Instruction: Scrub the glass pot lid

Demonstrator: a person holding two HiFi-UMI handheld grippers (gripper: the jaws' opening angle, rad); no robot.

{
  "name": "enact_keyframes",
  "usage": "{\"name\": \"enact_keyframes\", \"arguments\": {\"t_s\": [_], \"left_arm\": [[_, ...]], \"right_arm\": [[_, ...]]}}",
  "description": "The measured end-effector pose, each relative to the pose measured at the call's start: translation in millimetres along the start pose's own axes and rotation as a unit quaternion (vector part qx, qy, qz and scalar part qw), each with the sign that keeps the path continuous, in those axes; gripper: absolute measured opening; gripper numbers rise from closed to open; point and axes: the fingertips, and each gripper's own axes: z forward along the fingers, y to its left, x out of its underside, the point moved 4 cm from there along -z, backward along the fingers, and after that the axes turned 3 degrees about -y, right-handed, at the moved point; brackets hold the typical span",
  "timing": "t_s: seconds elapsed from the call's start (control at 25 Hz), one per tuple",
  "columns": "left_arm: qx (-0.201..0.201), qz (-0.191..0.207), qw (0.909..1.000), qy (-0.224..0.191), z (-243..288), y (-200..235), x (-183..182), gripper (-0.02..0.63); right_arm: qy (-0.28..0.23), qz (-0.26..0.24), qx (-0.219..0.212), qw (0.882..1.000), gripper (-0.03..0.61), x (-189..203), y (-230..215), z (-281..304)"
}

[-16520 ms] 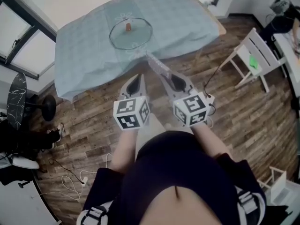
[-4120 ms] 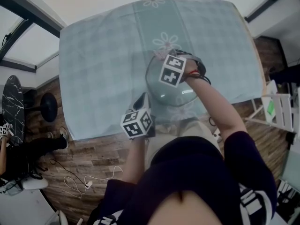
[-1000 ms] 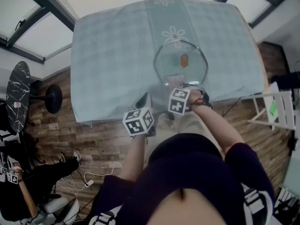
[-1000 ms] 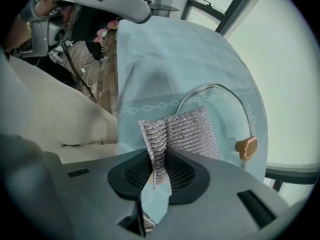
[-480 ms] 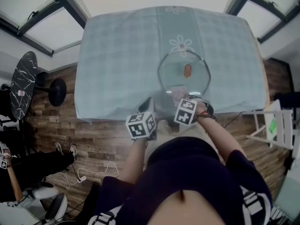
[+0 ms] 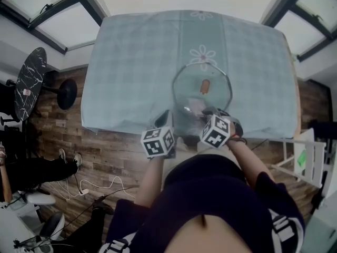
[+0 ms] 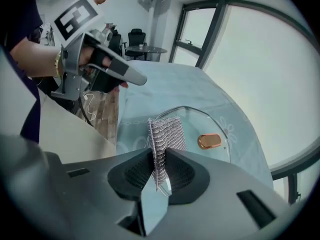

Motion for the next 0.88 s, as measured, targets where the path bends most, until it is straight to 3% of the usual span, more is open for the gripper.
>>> {"name": "enact_keyframes", "arguments": {"t_s": [0.32,0.6,0.88], "left_arm": [[-0.025,-0.002,0.9996,-0.010,20,-34,3,0.003],[-0.038,0.007,0.9992,-0.008,42,-59,8,0.003],[-0.050,0.023,0.9984,-0.007,67,-84,9,0.004]], "right_arm": [[-0.068,0.033,-0.023,0.997,0.077,17,-31,-26],[-0.144,0.100,-0.052,0.983,0.077,31,-59,-55],[-0.153,0.103,-0.061,0.981,0.077,66,-87,-69]]}}
